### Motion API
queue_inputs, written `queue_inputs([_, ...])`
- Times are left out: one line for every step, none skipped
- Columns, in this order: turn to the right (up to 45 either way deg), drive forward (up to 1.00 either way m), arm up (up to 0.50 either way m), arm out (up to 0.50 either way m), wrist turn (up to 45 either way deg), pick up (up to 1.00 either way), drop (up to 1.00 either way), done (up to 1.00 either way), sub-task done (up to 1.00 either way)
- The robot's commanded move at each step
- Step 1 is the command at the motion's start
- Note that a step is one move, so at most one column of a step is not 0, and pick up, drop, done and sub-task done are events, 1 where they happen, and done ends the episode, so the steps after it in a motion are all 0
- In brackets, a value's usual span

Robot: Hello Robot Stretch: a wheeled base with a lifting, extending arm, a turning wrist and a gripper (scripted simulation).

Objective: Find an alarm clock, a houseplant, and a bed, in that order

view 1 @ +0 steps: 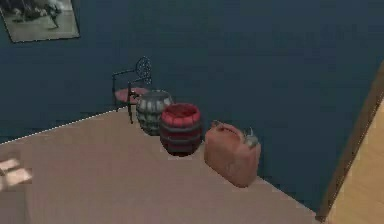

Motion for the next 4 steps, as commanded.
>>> queue_inputs([45.0,0.0,0.0,0.0,0.0,0.0,0.0,0.0,0.0])
queue_inputs([12.0,0.0,0.0,0.0,0.0,0.0,0.0,0.0,0.0])
queue_inputs([0.0,1.0,0.0,0.0,0.0,0.0,0.0,0.0,0.0])
queue_inputs([3.0,0.0,0.0,0.0,0.0,0.0,0.0,0.0,0.0])
